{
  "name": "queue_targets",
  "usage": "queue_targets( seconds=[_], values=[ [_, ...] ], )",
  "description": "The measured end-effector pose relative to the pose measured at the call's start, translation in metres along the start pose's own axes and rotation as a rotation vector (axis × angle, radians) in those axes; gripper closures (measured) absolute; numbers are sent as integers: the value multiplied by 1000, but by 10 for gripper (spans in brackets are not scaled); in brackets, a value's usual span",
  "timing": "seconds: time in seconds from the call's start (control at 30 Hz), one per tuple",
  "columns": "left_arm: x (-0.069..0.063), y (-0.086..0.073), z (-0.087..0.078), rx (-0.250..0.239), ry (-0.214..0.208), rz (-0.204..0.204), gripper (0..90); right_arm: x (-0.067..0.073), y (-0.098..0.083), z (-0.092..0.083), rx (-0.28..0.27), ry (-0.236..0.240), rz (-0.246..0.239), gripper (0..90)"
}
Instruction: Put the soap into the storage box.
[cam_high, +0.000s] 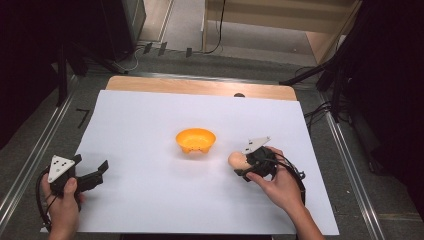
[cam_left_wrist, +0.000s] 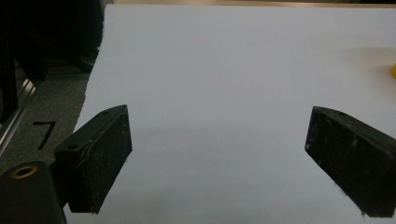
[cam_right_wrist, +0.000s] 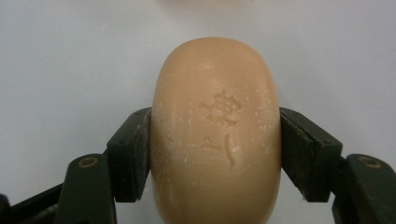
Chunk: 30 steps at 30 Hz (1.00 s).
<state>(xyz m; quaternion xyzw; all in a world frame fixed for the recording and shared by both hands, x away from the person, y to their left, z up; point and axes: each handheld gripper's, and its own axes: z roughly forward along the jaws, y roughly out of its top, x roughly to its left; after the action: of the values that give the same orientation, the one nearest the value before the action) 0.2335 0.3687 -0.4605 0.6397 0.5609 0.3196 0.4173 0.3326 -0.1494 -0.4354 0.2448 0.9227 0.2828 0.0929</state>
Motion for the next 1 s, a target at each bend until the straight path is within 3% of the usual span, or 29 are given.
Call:
queue_targets(
  seconds=[0.1, 0.27, 0.47, 0.67, 1.0],
  values=[
    [0, 0, 0, 0, 0, 0, 80, -2, 3, -1, -18, 10, -4, 333],
    [0, 0, 0, 0, 0, 0, 80, -6, 13, -2, -26, -2, -57, 333],
    [0, 0, 0, 0, 0, 2, 80, -14, 26, -4, -47, 42, -77, 333],
    [0, 0, 0, 0, -1, 2, 80, -17, 37, -2, -69, 56, -91, 333],
    [0, 0, 0, 0, -1, 1, 80, -23, 54, 0, -61, 69, -135, 332]
  ],
)
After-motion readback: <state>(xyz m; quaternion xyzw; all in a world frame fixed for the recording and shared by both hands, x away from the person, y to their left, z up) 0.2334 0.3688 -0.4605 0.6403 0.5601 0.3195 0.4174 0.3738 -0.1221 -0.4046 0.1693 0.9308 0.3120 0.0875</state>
